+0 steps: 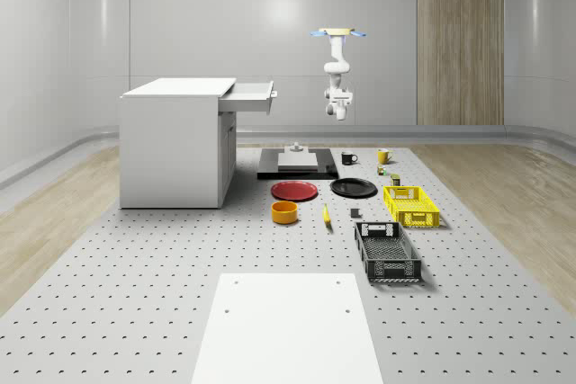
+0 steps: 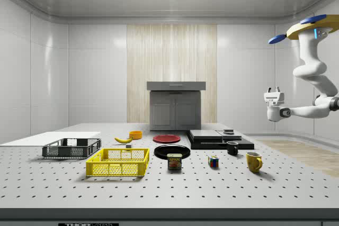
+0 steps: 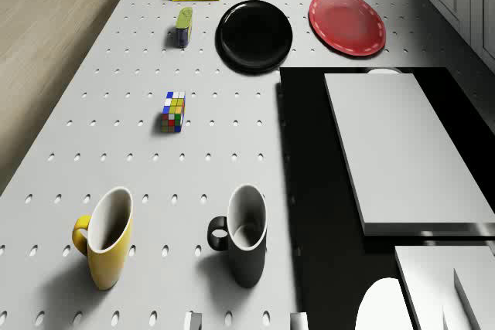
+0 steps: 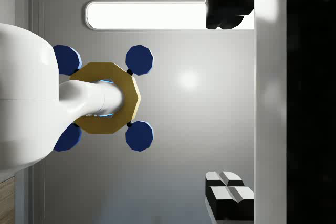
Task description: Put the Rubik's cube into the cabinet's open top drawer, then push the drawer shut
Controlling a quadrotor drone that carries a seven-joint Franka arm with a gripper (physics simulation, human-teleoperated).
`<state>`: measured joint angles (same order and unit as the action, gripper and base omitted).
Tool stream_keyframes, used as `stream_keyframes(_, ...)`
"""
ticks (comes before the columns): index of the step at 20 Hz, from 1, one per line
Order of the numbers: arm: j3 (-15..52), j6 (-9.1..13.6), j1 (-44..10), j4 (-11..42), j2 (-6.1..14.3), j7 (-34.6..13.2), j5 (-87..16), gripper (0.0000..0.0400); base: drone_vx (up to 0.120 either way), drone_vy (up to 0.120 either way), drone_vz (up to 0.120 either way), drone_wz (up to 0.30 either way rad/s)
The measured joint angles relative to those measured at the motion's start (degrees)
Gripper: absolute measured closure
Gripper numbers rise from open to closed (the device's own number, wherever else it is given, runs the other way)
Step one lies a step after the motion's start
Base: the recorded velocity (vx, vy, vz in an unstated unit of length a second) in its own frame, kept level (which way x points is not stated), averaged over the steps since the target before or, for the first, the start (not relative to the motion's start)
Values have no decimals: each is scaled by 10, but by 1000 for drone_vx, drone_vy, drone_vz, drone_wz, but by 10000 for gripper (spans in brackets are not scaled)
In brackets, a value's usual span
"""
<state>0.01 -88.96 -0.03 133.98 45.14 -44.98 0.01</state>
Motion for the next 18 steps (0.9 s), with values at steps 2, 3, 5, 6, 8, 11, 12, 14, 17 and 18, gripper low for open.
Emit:
stream_keyframes(2, 0, 21, -1, -24, -2, 0, 0, 0, 0, 0, 0, 0)
stream_keyframes(3, 0, 31, -1, -36, -4, 1, 0, 0, 0, 0, 0, 0)
stream_keyframes(5, 1, 48, -1, -61, -11, 1, 0, 0, 0, 0, 0, 0)
stream_keyframes(6, 1, 56, -2, -73, -14, 1, 1, 0, 0, 0, 0, 0)
stream_keyframes(8, 1, 71, -2, -97, -23, 1, 1, 0, 0, 0, 0, 0)
stream_keyframes(11, 1, 88, -2, -127, -34, 1, 1, 0, 0, 0, 0, 0)
stream_keyframes(12, 1, 93, -3, -135, -37, 1, 1, 0, 0, 0, 0, 0)
stream_keyframes(14, 2, 100, -3, -148, -42, 1, 1, 0, 40, 100, 0, 0)
stream_keyframes(17, 2, 106, -3, -160, -46, 2, 1, 0, 120, 120, 0, 0)
stream_keyframes(18, 2, 107, -3, -162, -47, 2, 1, 0, 120, 120, 0, 0)
